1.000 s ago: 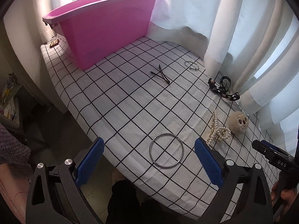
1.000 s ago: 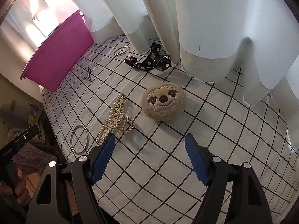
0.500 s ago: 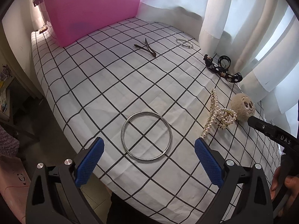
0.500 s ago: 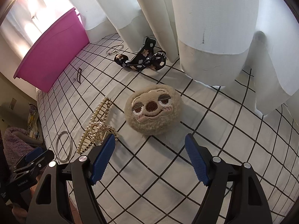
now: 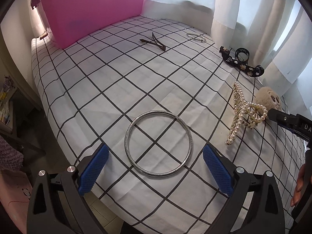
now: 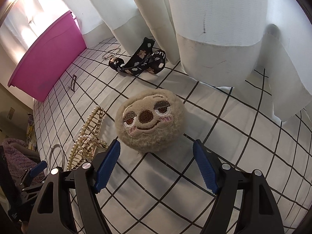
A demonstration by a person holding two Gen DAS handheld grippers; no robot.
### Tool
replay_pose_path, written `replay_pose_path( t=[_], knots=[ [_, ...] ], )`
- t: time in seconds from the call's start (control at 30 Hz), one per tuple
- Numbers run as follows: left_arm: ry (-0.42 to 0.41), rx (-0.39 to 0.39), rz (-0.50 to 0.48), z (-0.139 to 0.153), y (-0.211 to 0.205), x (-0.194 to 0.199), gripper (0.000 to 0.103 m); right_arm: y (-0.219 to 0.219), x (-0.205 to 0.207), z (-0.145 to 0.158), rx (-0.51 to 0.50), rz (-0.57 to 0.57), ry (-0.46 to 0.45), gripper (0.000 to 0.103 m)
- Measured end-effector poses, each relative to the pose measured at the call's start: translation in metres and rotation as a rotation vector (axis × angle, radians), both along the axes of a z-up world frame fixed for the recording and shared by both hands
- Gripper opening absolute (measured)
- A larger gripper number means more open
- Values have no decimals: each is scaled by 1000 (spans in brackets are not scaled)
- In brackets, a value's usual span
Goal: Organize jewelry
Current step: 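Grasp the sloth plush with the right tool while the left tool grasps the silver ring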
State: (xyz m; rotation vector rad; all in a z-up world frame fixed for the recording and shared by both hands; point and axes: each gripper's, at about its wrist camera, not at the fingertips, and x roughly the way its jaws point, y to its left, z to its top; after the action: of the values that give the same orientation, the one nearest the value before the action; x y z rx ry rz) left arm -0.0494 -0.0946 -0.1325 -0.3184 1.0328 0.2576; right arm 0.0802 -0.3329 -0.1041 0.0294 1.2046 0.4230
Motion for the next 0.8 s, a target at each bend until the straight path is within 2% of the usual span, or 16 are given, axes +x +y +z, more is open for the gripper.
replay_pose_path(
  t=[0.2, 0.33, 0.8],
  knots=[
    [-15, 37, 0, -2, -1, 5, 97, 5, 3, -2, -25, -8, -19, 73],
    [-7, 108, -9, -6, -6, 8, 98, 10, 5, -2, -44, -2, -35, 73],
    [-44, 120, 12, -7, -5, 8, 98, 20, 20, -8, -87, -1, -57, 74]
  ],
)
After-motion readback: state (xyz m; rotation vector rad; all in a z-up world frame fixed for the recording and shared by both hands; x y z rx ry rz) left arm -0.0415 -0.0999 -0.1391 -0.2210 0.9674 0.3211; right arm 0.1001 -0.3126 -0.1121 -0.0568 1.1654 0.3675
